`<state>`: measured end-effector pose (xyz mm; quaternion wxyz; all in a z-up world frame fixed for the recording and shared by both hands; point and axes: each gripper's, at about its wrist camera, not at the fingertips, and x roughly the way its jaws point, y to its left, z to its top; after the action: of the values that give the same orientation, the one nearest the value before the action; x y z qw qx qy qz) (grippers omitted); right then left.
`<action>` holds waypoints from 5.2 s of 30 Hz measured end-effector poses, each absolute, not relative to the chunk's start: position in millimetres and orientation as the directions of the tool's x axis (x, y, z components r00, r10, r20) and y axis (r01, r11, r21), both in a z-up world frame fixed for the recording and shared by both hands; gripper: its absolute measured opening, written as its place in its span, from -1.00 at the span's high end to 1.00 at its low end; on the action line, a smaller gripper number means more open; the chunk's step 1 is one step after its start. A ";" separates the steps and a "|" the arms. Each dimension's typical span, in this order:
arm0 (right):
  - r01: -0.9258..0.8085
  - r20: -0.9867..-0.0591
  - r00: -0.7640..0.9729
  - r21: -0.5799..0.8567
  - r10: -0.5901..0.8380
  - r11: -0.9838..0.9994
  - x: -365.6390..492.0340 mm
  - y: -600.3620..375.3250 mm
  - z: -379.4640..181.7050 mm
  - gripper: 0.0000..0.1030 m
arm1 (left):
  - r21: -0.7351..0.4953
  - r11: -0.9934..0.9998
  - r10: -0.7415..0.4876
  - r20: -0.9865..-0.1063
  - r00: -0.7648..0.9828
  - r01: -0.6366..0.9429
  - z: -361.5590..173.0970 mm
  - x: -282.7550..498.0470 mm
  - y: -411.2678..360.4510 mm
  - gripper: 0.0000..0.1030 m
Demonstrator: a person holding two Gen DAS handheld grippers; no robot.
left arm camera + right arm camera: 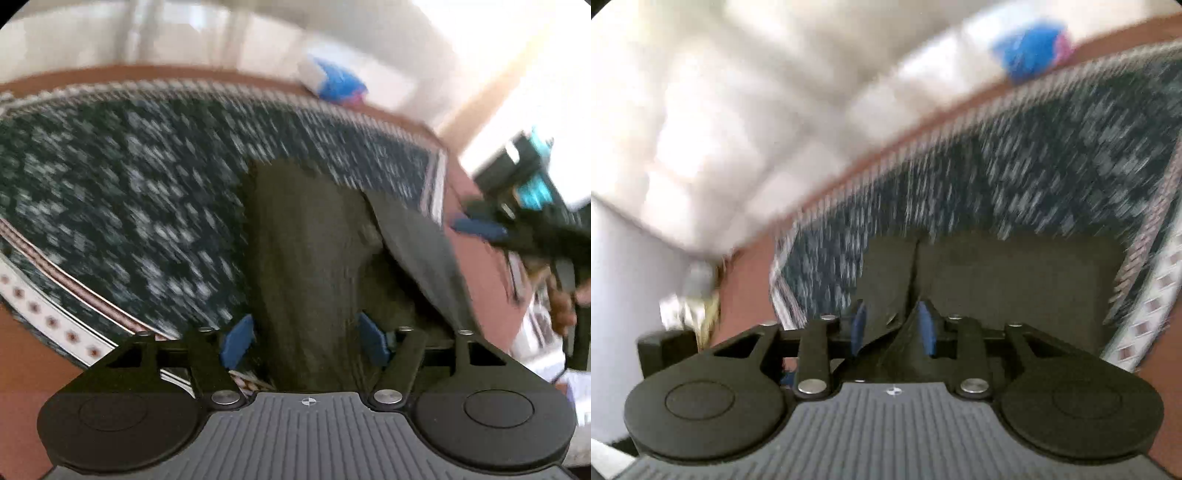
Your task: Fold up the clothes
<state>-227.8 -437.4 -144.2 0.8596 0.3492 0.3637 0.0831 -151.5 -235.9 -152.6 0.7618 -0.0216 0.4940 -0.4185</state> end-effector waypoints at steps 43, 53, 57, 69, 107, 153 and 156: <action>0.290 -0.648 0.702 0.640 0.296 0.712 -280.6 -448.0 -150.4 0.79 | -0.428 0.522 -0.722 -0.683 0.114 0.738 -137.5 -151.6 -285.8 0.80; 0.244 -0.626 0.741 0.586 0.241 0.772 -263.3 -550.6 -124.5 0.80 | -0.380 0.531 -0.742 -0.640 0.198 0.757 -131.4 -119.7 -360.8 0.80; 0.201 -0.615 0.747 0.569 0.251 0.798 -242.4 -622.2 -125.6 0.80 | -0.365 0.572 -0.729 -0.636 0.252 0.735 -142.8 -90.3 -414.5 0.80; 0.137 -0.674 0.678 0.507 0.293 0.851 -124.0 -822.6 -159.1 0.81 | -0.330 0.682 -0.643 -0.696 0.321 0.652 -199.3 18.2 -557.6 0.80; 0.413 -0.635 0.707 0.728 0.311 0.548 -174.3 -815.5 -245.5 -0.30 | -0.584 0.734 -0.656 -0.741 0.140 0.348 -247.3 77.7 -402.2 -0.52; 0.367 -0.616 0.748 0.693 0.245 0.620 -156.1 -828.8 -226.0 -0.37 | -0.556 0.687 -0.696 -0.689 0.203 0.467 -203.9 76.0 -390.5 -0.59; 0.385 -0.610 0.762 0.696 0.217 0.606 -159.8 -836.1 -221.2 -0.37 | -0.626 0.695 -0.714 -0.659 0.236 0.353 -209.3 92.6 -389.6 -0.60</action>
<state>-159.8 -836.1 -221.2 0.8285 0.4411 0.3412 -0.0508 92.6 -389.6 -209.3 0.7661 -0.1769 0.5106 -0.3480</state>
